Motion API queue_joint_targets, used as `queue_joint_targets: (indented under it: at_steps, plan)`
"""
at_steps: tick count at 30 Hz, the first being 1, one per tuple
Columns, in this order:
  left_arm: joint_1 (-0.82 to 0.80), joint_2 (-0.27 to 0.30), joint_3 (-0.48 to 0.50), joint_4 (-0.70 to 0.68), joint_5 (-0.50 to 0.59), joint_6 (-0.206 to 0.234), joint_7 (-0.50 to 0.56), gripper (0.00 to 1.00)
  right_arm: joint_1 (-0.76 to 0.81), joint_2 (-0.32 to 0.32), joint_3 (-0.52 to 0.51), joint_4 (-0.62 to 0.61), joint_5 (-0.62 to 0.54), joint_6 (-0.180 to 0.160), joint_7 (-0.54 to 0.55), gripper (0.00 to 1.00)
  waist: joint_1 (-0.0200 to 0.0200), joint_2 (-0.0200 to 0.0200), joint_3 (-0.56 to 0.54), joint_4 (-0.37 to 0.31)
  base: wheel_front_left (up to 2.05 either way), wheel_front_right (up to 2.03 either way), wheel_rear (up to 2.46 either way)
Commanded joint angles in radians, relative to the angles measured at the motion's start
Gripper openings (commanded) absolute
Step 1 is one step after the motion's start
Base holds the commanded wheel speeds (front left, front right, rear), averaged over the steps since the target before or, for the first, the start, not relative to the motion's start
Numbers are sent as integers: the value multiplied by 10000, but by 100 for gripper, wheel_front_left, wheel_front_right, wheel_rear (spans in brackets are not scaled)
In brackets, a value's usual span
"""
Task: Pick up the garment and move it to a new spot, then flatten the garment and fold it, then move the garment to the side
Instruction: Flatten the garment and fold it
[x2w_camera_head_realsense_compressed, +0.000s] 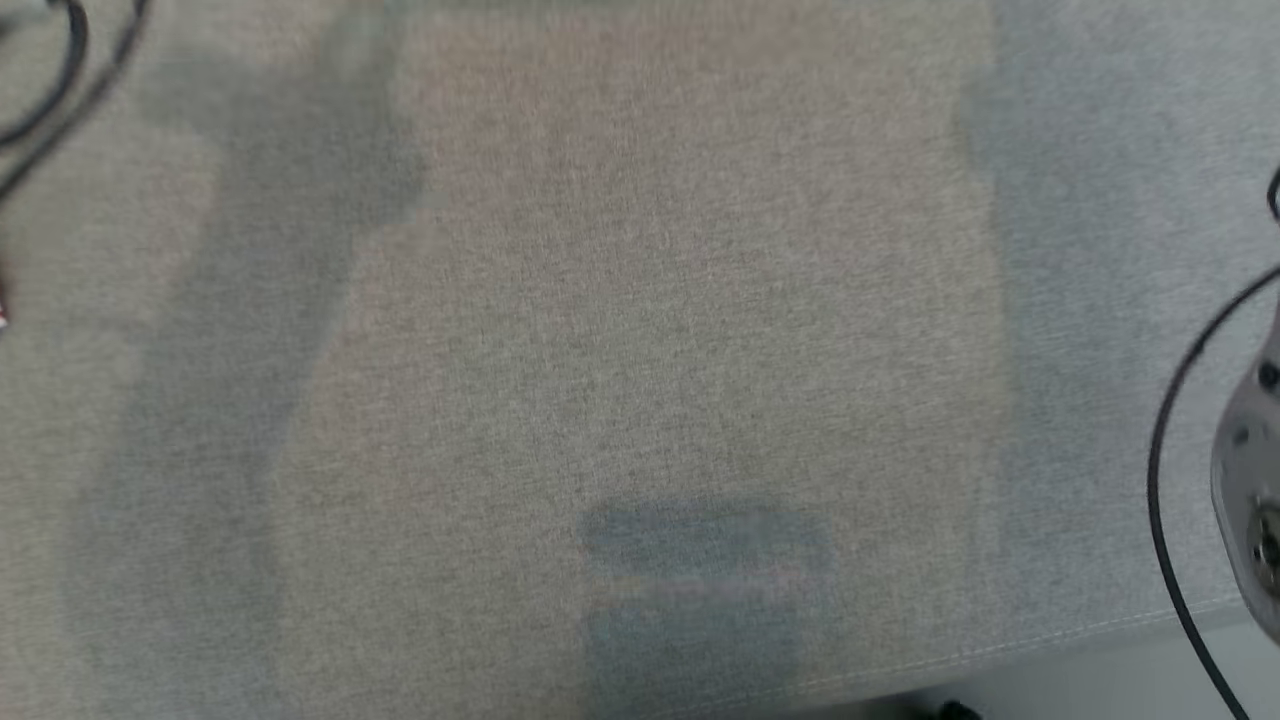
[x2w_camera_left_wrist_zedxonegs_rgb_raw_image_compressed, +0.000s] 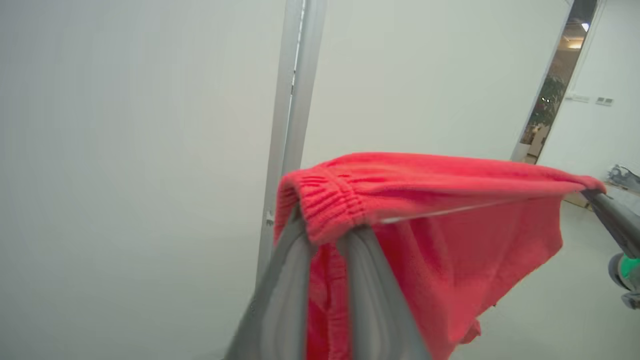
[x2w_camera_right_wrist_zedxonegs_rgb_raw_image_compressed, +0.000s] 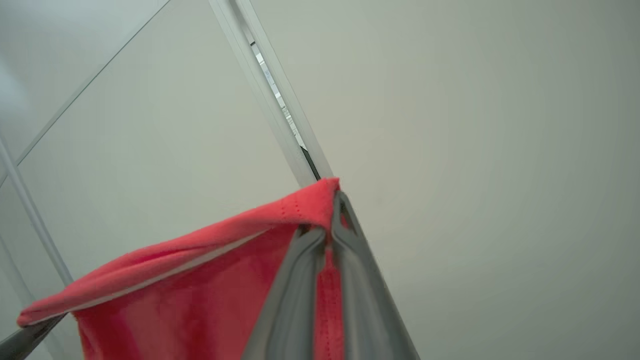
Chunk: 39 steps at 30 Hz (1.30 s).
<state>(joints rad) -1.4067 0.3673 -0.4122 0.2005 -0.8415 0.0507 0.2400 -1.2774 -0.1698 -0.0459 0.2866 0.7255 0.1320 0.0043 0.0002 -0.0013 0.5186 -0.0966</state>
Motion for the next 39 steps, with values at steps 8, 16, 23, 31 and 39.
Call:
queue_joint_targets:
  at_steps: [8,16,23,31,39]
  plan:
    - [-950,-763,-565,2898,1962,-742,-3934,0,-799,479,684,1334,-630,-21,-1808,0,-2,13,1862,-63,0,0,0]
    - [3622,-74,-1543,3201,2069,-1455,-4930,0,4065,-285,2290,970,586,-21,-2601,0,-2,13,1122,-144,0,0,0]
    - [7852,180,-1794,1851,1401,-903,-4952,0,7970,-1336,2925,579,1308,-33,-2670,0,-2,13,158,93,0,0,0]
    - [11271,577,-2311,3,1049,578,-4077,0,10628,-1945,2920,-204,1305,-35,-2705,0,-2,13,-1417,86,0,0,0]
    - [14646,960,-2503,-2524,488,2234,-3688,0,14127,-2477,2613,-2118,1602,-37,-2628,0,-2,13,-2059,83,0,0,0]
